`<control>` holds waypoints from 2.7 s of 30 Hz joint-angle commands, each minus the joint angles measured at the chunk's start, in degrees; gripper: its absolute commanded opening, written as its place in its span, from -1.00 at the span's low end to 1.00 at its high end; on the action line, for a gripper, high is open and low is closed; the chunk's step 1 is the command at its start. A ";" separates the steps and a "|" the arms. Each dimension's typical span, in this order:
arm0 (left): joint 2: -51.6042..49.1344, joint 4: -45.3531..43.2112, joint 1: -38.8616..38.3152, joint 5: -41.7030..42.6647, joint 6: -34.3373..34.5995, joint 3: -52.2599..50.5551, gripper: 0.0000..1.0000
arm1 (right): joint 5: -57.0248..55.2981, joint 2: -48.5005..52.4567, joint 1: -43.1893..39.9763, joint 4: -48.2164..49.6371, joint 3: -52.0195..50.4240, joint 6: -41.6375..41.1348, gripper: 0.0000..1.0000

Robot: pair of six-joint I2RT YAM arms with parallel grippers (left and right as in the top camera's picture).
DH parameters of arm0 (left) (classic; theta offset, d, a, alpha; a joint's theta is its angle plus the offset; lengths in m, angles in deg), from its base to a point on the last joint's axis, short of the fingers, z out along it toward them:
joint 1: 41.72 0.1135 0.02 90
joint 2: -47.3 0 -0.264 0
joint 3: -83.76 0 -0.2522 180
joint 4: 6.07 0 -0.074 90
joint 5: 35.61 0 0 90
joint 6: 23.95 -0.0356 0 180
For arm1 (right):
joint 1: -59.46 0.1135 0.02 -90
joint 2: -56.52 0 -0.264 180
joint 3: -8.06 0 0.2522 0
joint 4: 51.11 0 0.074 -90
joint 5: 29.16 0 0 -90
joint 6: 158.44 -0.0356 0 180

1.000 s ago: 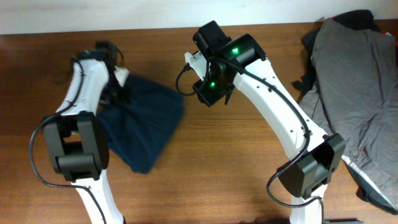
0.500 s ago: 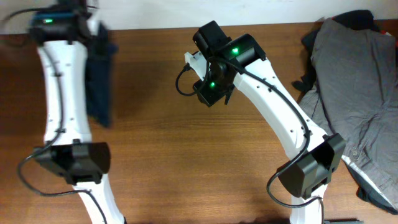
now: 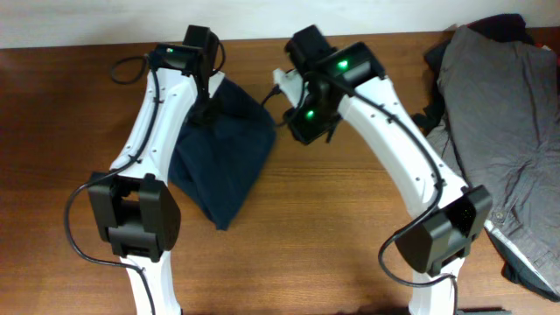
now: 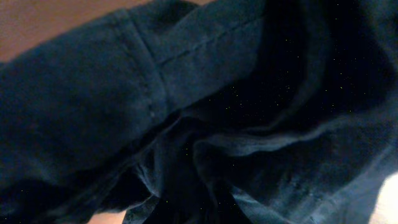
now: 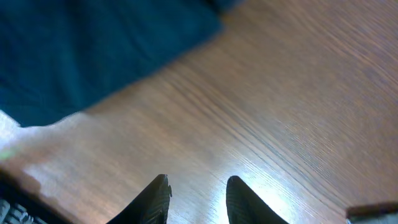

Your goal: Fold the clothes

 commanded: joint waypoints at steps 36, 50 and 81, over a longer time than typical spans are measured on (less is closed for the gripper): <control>0.85 6.49 -3.15 14.19 -1.64 2.49 -0.17 | -0.07 -1.11 -28.79 -3.43 0.24 -2.40 -0.36; 0.98 7.39 -3.37 13.88 0.52 2.99 0.22 | -0.09 -1.11 -28.79 -3.43 0.24 -2.19 -0.36; 0.50 -31.39 12.26 13.20 3.63 -34.60 -0.33 | 4.15 -1.11 -26.51 -4.04 0.24 -1.75 -0.35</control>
